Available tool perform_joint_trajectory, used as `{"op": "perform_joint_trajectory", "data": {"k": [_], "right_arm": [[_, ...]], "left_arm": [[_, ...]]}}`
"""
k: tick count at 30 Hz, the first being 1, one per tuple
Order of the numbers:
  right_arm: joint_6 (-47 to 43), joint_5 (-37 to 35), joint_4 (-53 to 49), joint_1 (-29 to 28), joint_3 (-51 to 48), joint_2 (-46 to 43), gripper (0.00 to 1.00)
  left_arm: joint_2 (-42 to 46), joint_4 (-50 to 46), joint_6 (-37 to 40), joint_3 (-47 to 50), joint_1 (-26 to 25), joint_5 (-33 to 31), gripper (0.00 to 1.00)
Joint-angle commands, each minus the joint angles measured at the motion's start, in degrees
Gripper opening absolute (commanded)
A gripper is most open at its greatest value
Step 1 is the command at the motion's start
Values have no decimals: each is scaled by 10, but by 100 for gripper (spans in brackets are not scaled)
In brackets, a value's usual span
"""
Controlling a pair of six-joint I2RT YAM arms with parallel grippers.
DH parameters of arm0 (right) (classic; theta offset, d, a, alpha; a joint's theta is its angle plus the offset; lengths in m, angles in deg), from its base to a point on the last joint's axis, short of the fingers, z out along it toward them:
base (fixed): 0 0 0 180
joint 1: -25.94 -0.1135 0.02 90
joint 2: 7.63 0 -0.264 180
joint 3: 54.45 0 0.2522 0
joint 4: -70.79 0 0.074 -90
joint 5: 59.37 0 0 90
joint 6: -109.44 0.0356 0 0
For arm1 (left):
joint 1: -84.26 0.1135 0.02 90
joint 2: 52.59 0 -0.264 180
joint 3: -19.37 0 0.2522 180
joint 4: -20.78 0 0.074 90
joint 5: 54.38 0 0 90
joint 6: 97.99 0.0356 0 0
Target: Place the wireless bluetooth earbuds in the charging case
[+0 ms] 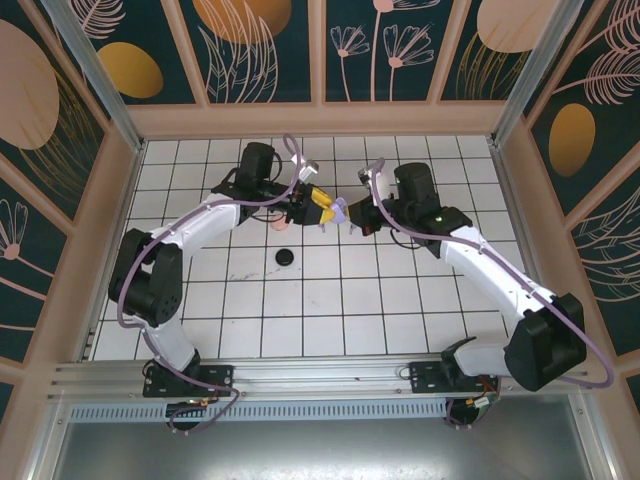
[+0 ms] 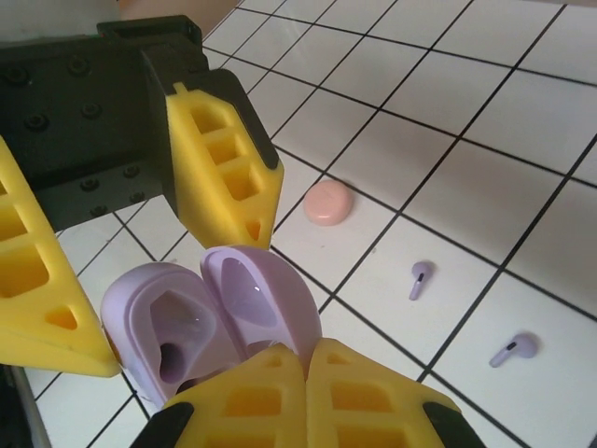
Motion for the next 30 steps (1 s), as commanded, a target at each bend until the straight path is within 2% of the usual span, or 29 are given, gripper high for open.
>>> {"op": "perform_joint_trajectory", "data": {"k": [1,9,17,30], "right_arm": [[-33,-19,-40,-3,33,7,0],[-64,-48,-82,-19,67,30,0],[-81,-64,-106,-40,102,60,0],[-107,-103,-151,-70,157,108,0]], "left_arm": [[-11,-86,61,-31,5,20,48],[-26,-184,125,-76,5,20,50],[-45,-260,180,-98,5,14,47],[-55,-310,223,-108,5,3,43]]}}
